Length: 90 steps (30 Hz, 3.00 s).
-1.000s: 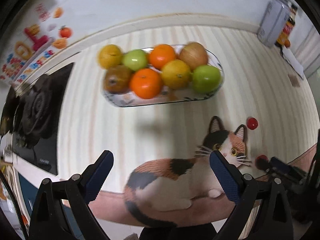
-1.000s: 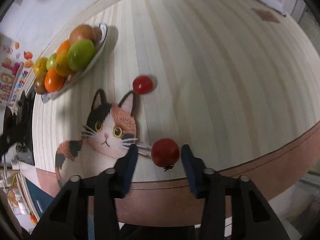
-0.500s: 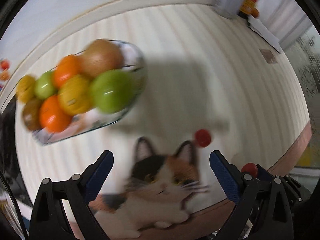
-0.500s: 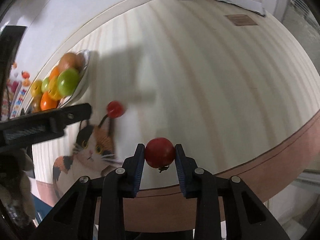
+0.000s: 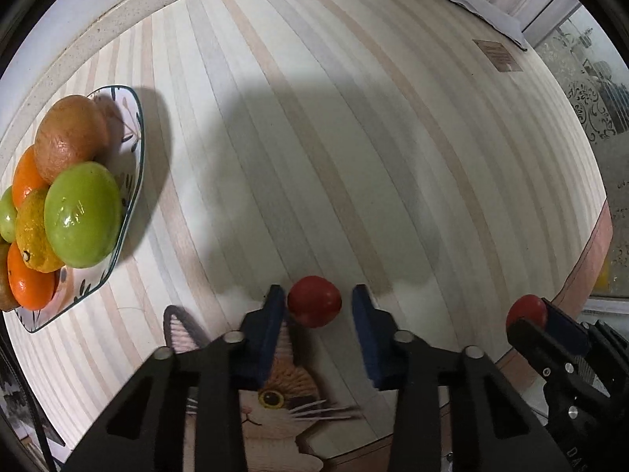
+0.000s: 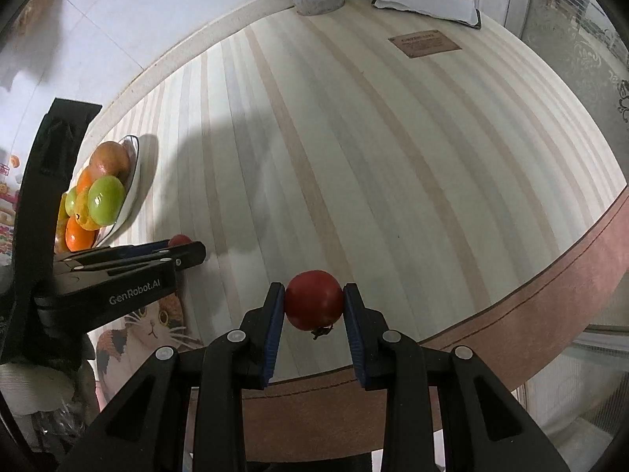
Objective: Organize fruits
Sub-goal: 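Grasp a small red tomato with the right tool while the left tool grasps another, then carry both red tomatoes to the plate and release them at its rim, then lift both open tools away from the plate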
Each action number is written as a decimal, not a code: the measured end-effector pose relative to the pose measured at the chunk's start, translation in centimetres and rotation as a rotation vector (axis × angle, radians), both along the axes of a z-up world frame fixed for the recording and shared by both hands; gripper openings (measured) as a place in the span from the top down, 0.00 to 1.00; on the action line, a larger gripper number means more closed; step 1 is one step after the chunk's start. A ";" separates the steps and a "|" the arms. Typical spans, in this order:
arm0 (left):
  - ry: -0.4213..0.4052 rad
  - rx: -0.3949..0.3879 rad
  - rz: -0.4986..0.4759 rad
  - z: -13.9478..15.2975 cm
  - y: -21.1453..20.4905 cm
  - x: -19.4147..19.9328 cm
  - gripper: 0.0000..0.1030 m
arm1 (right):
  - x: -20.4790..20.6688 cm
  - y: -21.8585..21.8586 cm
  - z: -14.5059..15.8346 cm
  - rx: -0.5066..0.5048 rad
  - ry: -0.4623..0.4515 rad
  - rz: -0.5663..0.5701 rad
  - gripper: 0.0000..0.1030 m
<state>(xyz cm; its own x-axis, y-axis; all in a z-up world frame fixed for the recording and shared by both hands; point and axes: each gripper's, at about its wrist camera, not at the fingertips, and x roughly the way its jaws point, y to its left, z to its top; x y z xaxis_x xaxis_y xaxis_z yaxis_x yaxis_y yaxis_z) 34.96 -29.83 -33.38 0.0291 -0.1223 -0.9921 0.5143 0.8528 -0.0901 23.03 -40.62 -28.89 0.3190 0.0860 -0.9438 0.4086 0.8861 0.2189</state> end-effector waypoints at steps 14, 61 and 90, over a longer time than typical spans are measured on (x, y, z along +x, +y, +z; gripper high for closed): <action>-0.015 -0.107 0.102 3.4 5.3 0.0 0.77 | 0.5 1.9 2.5 0.006 -0.055 0.051 0.68; 0.067 -0.265 0.717 2.5 31.4 8.0 0.75 | 17.7 23.7 -2.2 0.126 -0.044 0.402 0.66; -0.239 -0.028 0.619 11.2 30.1 1.7 0.05 | 11.9 20.2 7.9 -0.202 -0.098 0.355 0.06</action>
